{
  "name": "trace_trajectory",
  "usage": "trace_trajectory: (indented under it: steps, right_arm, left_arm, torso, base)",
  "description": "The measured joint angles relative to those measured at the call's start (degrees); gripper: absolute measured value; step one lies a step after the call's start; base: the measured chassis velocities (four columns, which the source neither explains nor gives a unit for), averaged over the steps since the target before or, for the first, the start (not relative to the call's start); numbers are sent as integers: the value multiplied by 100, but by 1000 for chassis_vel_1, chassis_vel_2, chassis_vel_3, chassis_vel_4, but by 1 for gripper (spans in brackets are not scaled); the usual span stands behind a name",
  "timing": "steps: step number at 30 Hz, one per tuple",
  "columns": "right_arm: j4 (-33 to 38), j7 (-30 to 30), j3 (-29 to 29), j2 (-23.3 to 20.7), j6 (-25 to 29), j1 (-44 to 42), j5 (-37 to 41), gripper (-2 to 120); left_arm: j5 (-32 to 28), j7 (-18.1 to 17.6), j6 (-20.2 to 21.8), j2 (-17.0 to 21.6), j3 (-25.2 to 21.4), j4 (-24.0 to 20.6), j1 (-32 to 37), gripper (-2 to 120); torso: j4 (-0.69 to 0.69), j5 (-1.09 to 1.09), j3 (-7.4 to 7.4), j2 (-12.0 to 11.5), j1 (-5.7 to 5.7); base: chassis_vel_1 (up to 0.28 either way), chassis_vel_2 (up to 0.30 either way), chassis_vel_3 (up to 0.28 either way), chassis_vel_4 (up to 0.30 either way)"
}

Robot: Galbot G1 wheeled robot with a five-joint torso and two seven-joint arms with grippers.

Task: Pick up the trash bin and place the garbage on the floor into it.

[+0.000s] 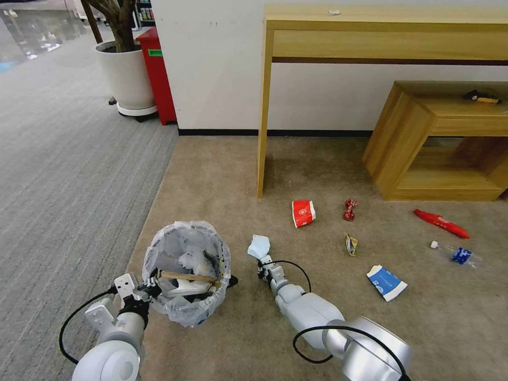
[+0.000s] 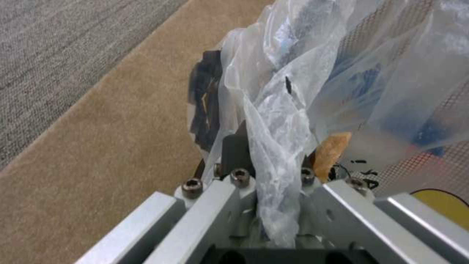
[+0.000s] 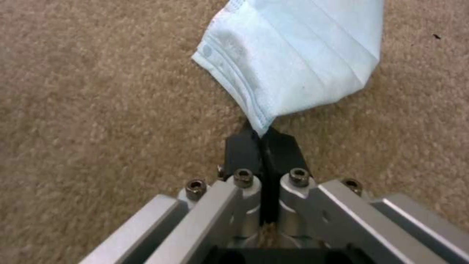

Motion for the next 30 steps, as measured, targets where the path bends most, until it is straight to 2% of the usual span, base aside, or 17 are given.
trace_trajectory:
  steps: [3,5,17,20,30]
  right_arm:
    - [-3,-11,17,-1,-4,15,33,5]
    - [-6,-62,23,-2,17,17,49,0]
    - [24,-277,16,0,242,55,106,0]
    - [250,-417,-50,2,524,96,118,0]
    - [807,-561,-208,5,886,104,110,0]
  left_arm:
    - [-3,0,-1,5,-1,-12,2,0]
    - [-3,0,-1,-8,5,-11,0,0]
    - [34,14,-17,-37,1,28,20,0]
    - [48,19,-20,-56,2,68,0,0]
    - [49,20,-24,-52,-19,225,-85,0]
  torso:
    - [0,0,0,0,0]
    - [0,-1,0,0,0]
    - [0,0,0,0,-1]
    - [1,1,-1,1,-1]
    - [1,1,-1,1,-1]
  base:
    - [0,0,0,0]
    - [0,0,0,0]
    - [0,0,0,0]
    - [0,0,0,0]
    - [0,0,0,0]
